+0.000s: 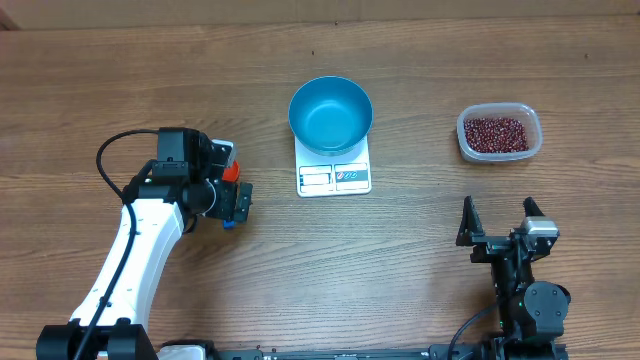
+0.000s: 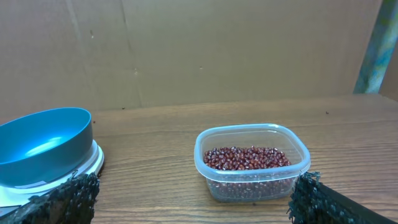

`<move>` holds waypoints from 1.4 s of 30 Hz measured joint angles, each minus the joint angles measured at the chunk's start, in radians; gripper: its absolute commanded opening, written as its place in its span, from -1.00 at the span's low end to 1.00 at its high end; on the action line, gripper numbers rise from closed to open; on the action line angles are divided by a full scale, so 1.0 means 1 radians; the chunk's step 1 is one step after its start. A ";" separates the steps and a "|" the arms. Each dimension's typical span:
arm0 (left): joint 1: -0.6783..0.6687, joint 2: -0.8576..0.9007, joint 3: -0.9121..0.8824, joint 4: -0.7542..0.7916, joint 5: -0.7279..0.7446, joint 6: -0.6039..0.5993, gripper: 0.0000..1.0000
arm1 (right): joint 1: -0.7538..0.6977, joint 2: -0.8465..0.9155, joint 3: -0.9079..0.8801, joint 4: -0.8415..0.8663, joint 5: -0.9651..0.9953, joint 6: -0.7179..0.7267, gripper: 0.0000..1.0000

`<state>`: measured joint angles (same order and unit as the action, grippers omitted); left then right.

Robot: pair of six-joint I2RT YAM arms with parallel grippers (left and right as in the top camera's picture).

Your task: Scoop item into bowl and weigh 150g on scale

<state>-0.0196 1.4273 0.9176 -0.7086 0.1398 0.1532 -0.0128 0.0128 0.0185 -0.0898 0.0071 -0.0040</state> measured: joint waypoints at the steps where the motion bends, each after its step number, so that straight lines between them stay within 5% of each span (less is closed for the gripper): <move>1: 0.000 0.000 0.000 -0.002 0.000 -0.002 0.99 | 0.000 0.000 0.000 0.000 0.000 0.000 1.00; 30: 0.101 0.000 0.028 -0.057 -0.054 -0.145 0.99 | 0.000 0.000 0.000 0.000 0.000 0.000 1.00; 42: 0.101 0.002 0.220 -0.195 -0.112 -0.177 0.98 | 0.000 0.000 0.000 0.000 0.000 0.000 1.00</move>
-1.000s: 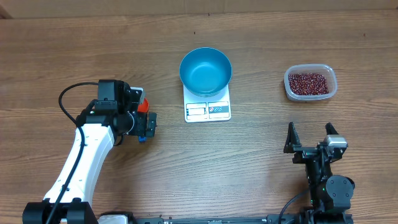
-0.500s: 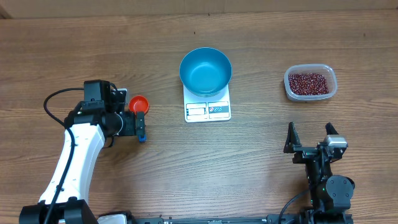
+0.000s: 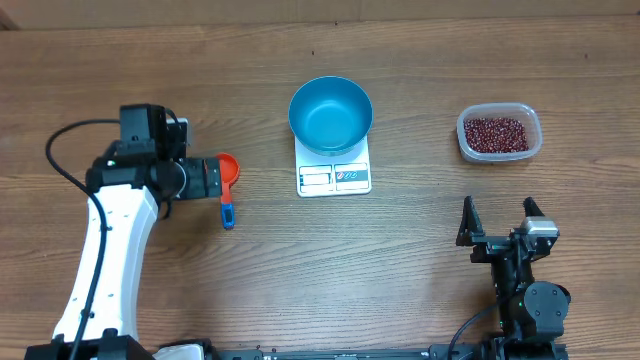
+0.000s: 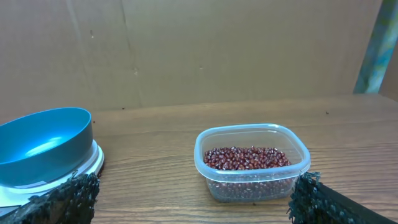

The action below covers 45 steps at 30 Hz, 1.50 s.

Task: Scoop item into bowl and weigh 150g on scale
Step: 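Lower the left gripper onto the red cup's rim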

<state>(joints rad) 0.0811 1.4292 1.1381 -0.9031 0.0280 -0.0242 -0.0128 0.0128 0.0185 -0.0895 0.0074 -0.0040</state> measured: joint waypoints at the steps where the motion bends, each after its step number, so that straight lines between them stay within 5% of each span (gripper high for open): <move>1: 0.000 0.000 0.013 -0.008 -0.003 0.000 0.99 | 0.000 0.000 0.000 0.000 0.000 0.000 1.00; 22: 0.000 0.259 0.159 -0.114 -0.007 0.000 0.99 | 0.000 0.000 0.000 0.000 0.000 0.000 1.00; 45: 0.000 0.439 0.172 0.010 -0.032 0.000 0.99 | 0.000 0.000 0.000 0.000 0.000 0.000 1.00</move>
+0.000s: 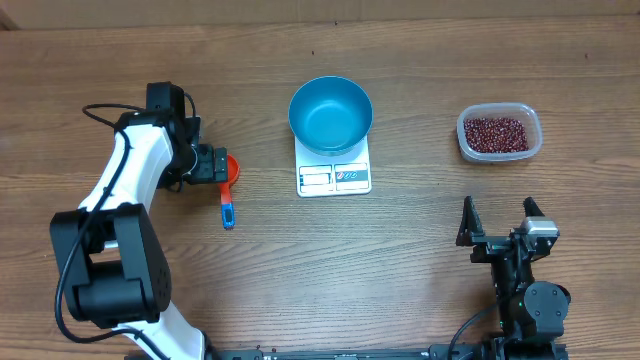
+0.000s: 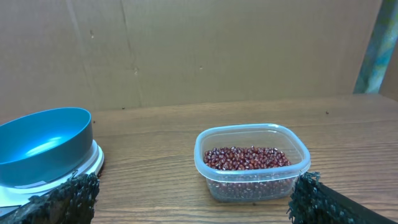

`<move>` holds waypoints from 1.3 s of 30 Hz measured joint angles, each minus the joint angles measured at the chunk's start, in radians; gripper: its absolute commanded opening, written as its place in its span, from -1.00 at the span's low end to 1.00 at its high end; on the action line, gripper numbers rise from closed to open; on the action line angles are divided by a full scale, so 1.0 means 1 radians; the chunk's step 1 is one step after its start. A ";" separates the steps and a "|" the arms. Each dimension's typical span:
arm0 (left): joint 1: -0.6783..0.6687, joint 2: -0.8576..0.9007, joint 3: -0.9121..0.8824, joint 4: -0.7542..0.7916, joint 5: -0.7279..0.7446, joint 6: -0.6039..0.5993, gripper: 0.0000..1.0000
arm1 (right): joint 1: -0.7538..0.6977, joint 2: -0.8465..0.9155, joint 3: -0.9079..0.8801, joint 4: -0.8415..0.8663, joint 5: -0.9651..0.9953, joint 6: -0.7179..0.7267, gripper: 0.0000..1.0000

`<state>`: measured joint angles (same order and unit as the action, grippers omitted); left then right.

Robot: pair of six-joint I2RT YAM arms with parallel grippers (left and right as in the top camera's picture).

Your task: Scoop item into bowl and weigh 150g on scale

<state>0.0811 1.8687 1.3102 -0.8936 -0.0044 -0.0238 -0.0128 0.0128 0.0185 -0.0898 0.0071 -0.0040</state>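
A blue bowl (image 1: pixel 330 115) stands on a white scale (image 1: pixel 334 178) at the table's centre back. Red beans fill a clear tub (image 1: pixel 499 133) at the right. A scoop (image 1: pixel 229 190), orange cup and blue handle, lies flat on the table left of the scale. My left gripper (image 1: pixel 207 164) points right, its tip at the left edge of the orange cup; its jaws are not resolved. My right gripper (image 1: pixel 498 215) rests near the front edge, open and holding nothing. In the right wrist view the tub (image 2: pixel 252 163) lies ahead between the fingers (image 2: pixel 65 200), the bowl (image 2: pixel 43 144) to the left.
The left arm's white link (image 1: pixel 130 180) slants from the front left toward the scoop, with a black cable looped beside it. A brown board wall (image 2: pixel 199 50) closes off the table's far side.
My left arm has swung its body round and the gripper now sits slightly farther back, still just left of the scoop's cup. Scoop, bowl, tub and right arm have not moved.
At first my left gripper was over the scoop, covering most of it. Then it stood left of the scoop, which lay fully visible in the same spot. Now it is again at the cup's left edge. The right gripper stayed open throughout.
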 measured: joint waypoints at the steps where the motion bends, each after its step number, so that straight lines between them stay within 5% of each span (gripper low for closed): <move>1: 0.000 0.008 0.000 0.004 0.000 0.000 0.99 | 0.000 0.000 0.000 0.000 0.000 0.000 1.00; 39: 0.000 0.017 -0.019 0.049 0.007 0.000 0.99 | 0.000 0.000 0.000 0.000 0.000 0.000 1.00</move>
